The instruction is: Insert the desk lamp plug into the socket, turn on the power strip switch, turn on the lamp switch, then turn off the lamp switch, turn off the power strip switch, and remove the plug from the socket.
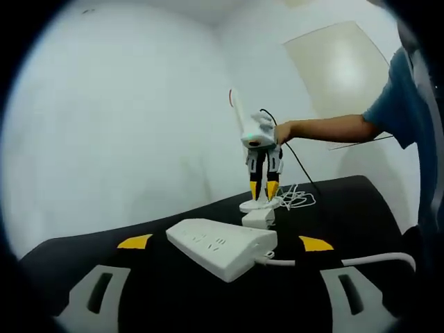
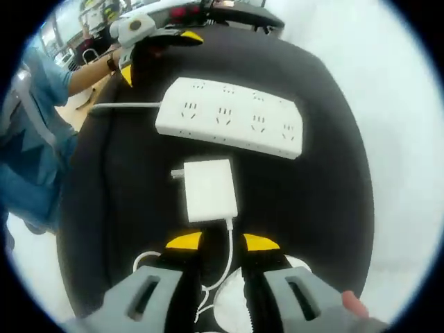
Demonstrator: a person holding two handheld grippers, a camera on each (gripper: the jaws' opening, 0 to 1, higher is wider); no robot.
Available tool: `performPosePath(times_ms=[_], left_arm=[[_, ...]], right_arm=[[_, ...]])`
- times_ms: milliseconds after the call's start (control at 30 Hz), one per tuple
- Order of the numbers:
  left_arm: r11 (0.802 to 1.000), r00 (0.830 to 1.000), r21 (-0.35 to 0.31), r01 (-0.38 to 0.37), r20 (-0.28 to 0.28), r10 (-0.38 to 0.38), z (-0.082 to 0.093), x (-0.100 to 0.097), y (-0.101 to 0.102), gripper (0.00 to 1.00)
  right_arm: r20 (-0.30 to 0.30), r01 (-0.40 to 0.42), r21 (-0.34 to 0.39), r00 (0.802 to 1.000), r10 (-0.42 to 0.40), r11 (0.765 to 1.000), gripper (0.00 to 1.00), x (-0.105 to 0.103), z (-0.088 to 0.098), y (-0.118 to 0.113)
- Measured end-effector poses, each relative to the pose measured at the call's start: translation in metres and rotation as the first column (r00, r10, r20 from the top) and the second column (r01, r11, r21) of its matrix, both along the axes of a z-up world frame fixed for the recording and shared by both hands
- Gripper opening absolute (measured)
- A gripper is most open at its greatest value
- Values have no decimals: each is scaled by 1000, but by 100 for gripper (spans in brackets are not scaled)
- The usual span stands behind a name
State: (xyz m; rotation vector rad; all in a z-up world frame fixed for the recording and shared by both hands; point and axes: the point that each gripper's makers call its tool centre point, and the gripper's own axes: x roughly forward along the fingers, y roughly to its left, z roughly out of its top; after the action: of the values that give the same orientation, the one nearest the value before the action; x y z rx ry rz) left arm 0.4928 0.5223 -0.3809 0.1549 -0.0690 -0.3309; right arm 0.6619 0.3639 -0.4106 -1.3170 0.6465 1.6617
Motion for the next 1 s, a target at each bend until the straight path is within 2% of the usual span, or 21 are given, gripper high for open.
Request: performPosePath(times_ms=[367,1000], left_arm=[[1000,1000,-2,4,2,-4,1,0,0,79],[1000,1000,-3,6,2,-6,1,0,-1,79]], right_arm=[[28,-40,-55,999,41,998,17,12,-16,8],[47,-122,-94,991,127,988,12,13,-33,15]])
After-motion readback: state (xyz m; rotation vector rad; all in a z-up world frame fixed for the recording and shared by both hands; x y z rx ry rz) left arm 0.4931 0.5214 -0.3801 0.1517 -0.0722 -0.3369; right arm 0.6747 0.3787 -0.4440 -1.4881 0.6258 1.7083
